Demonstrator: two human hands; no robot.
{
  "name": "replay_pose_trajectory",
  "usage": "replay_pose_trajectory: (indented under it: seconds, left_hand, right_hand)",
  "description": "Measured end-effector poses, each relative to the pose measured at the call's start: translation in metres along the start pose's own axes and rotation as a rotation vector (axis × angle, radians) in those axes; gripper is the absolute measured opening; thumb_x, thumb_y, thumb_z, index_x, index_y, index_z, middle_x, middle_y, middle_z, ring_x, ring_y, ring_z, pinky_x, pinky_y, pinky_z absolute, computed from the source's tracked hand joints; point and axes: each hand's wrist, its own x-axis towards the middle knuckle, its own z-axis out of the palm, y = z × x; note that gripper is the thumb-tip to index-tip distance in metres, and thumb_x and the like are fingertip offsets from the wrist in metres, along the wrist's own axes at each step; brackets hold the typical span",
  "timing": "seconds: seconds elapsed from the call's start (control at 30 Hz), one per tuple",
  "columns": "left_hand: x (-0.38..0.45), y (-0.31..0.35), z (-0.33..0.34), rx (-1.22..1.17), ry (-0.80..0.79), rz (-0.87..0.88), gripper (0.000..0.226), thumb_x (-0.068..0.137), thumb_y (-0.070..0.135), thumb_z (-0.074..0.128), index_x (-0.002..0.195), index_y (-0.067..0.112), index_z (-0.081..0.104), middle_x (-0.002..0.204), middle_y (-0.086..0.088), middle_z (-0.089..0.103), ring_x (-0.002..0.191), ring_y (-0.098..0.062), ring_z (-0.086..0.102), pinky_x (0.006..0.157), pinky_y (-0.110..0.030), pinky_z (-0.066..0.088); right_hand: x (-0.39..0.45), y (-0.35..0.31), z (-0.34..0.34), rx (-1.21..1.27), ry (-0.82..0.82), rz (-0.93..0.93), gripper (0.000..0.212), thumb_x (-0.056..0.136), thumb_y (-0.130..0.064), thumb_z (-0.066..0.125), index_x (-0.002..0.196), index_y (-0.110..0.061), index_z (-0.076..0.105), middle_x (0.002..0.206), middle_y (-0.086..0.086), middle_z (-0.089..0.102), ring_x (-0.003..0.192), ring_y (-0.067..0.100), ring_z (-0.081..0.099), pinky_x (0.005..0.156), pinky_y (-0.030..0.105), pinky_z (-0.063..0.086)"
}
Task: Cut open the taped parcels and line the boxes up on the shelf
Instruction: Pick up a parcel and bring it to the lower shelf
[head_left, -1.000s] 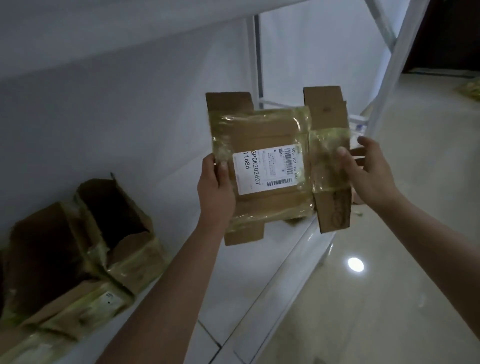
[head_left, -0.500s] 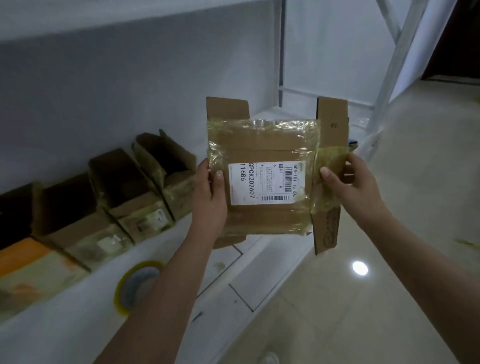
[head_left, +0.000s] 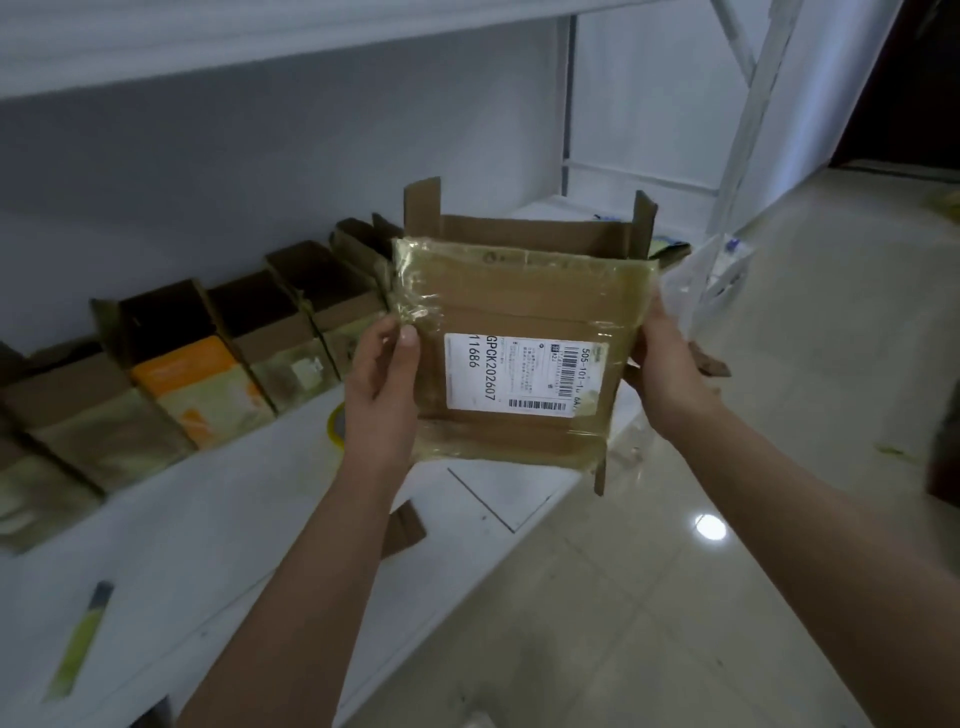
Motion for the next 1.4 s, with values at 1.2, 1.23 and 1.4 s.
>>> replay_pose_trajectory:
  seconds: [1.2,1.23,1.4]
  left_hand:
    - [0.037,0.003,-0.319,-0.259,0.034,-0.342,0.014,0.079,0.022,0.072,0.089,0.022,0.061,0.098,-0.002,0.072,0.088,-0.023,0.069,0.072,-0.036,0.055]
    - [0.040,0.002,-0.320,-0.252,0.041,-0.336,0.013,0.085,0.011,0.066,0.086,0.023,0.061,0.092,-0.001,0.071,0.083,-0.021,0.068,0.068,-0.034,0.055]
    - [0.046,0.001,-0.322,-0.128,-0.013,-0.293,0.031,0.095,-0.002,0.042,0.086,0.017,0.065,0.072,-0.003,0.066,0.067,-0.018,0.064,0.058,-0.027,0.054]
  right_hand:
    - [-0.079,0.013,0.314,0.273,-0.243,0.354,0.065,0.079,-0.066,0.048,0.119,-0.018,0.066,0.104,0.009,0.075,0.090,0.024,0.073,0.071,0.031,0.056]
    - [-0.078,0.013,0.315,0.294,-0.257,0.357,0.065,0.079,-0.063,0.051,0.121,-0.017,0.065,0.106,0.010,0.074,0.091,0.024,0.073,0.071,0.030,0.056]
    - [-0.071,0.017,0.314,0.271,-0.314,0.286,0.040,0.098,-0.017,0.054,0.135,-0.031,0.051,0.107,0.007,0.073,0.086,0.022,0.072,0.063,0.029,0.056]
